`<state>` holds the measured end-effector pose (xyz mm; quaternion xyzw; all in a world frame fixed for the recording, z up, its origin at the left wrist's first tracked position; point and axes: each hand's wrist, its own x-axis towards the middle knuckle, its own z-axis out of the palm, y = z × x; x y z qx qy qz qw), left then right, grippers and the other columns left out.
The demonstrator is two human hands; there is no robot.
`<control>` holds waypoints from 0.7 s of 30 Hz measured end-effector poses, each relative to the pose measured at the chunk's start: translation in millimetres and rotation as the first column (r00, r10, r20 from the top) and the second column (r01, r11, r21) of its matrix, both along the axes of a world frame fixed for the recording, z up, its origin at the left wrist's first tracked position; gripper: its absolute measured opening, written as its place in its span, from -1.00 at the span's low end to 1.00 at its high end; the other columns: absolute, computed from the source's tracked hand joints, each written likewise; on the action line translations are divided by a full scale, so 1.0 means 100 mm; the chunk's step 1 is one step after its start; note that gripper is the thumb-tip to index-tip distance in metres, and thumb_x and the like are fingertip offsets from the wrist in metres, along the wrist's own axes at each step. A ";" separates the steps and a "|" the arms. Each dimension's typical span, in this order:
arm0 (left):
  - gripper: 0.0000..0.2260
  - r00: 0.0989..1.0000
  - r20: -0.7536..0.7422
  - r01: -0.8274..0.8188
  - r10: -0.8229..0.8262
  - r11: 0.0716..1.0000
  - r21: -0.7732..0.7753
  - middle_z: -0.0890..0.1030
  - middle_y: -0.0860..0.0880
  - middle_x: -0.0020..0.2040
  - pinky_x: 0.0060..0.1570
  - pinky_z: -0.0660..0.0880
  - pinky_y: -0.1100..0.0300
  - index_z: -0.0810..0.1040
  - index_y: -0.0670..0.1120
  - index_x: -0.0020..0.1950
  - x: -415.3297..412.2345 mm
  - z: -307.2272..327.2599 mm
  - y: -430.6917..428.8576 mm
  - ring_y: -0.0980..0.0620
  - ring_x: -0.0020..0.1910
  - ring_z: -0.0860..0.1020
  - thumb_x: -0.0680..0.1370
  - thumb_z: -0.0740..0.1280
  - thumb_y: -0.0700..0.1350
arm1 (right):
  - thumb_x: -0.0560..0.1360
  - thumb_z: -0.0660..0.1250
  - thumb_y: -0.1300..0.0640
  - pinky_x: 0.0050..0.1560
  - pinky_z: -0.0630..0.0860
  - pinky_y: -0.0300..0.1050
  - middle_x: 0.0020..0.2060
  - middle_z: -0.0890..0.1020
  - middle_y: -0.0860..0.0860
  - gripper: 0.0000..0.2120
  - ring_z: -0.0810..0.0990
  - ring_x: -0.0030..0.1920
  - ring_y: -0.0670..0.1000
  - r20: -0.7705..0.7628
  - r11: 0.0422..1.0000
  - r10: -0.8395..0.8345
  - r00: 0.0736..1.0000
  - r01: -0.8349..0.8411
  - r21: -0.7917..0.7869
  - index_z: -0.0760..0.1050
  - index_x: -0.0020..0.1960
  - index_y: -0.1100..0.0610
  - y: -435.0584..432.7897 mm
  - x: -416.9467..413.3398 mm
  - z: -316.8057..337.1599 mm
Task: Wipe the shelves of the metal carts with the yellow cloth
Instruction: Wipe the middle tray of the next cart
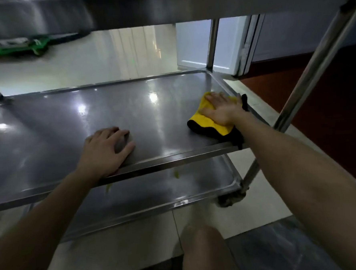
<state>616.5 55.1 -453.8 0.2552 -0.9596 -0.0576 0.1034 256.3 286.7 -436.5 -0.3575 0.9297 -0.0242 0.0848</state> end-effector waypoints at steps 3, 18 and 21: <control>-0.33 1.000 0.008 -0.022 0.022 1.000 -0.002 0.43 0.00 0.61 0.54 0.29 -0.22 0.41 0.22 0.59 0.01 -0.03 -0.04 -0.14 0.58 0.35 0.59 -0.02 0.49 | 0.54 -0.12 -0.55 0.58 -0.28 0.50 0.75 -0.07 0.00 -0.24 -0.15 0.73 0.16 -0.014 0.995 -0.061 0.998 0.062 0.073 0.00 0.69 -0.35 -0.37 -0.36 0.12; -0.38 0.999 0.006 -0.052 0.052 0.997 -0.051 0.46 0.04 0.59 0.41 0.33 -0.12 0.45 0.20 0.56 -0.01 -0.03 -0.01 -0.09 0.54 0.39 0.60 0.07 0.46 | 0.59 -0.07 -0.47 0.63 -0.29 0.37 0.75 -0.09 -0.02 -0.25 -0.14 0.73 0.04 -0.028 0.810 0.582 0.813 -0.582 -0.073 -0.04 0.72 -0.26 -2.28 1.00 -0.13; -0.37 0.998 0.027 -0.053 0.054 0.998 -0.024 0.42 0.06 0.61 0.46 0.30 -0.11 0.40 0.24 0.60 -0.02 0.02 0.04 -0.06 0.56 0.37 0.61 0.05 0.47 | 0.64 -0.08 -0.44 0.60 -0.34 0.42 0.75 -0.11 -0.06 -0.35 -0.19 0.73 0.01 -0.066 0.818 0.566 0.822 -0.570 -0.078 -0.03 0.70 -0.35 -1.94 0.80 -0.10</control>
